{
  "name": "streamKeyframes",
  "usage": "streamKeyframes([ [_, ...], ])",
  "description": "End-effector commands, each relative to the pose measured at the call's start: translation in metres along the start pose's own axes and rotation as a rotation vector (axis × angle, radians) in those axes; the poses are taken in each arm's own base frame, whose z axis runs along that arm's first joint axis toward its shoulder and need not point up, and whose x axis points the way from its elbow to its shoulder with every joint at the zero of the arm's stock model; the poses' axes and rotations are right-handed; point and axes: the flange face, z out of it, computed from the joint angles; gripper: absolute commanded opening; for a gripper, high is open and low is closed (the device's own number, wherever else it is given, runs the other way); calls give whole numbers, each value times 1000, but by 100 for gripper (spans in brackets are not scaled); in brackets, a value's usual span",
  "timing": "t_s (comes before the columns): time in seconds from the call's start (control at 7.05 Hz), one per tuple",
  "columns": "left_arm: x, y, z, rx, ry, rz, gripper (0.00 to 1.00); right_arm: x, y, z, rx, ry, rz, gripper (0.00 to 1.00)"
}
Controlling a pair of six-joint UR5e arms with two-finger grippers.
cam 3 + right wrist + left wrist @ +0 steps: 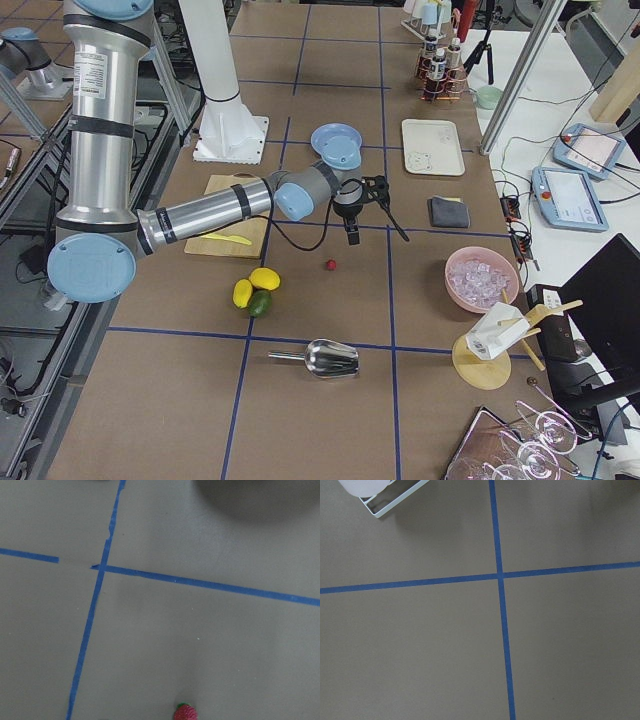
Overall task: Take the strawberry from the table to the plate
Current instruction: 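Lower the right gripper onto the red strawberry and grasp it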
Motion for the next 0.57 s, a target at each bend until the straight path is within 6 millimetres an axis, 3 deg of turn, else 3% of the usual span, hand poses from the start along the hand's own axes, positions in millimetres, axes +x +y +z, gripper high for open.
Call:
streamKeyframes([
  [0.0,3,-1,-2,6,3,0,100,0,43,41,45,28,48,99],
  [0.28,5,-3,-3,9,4,6,100,30,65,76,65,38,25,97],
  [0.43,5,-3,-3,9,5,6,100,24,71,103,68,91,33,97],
])
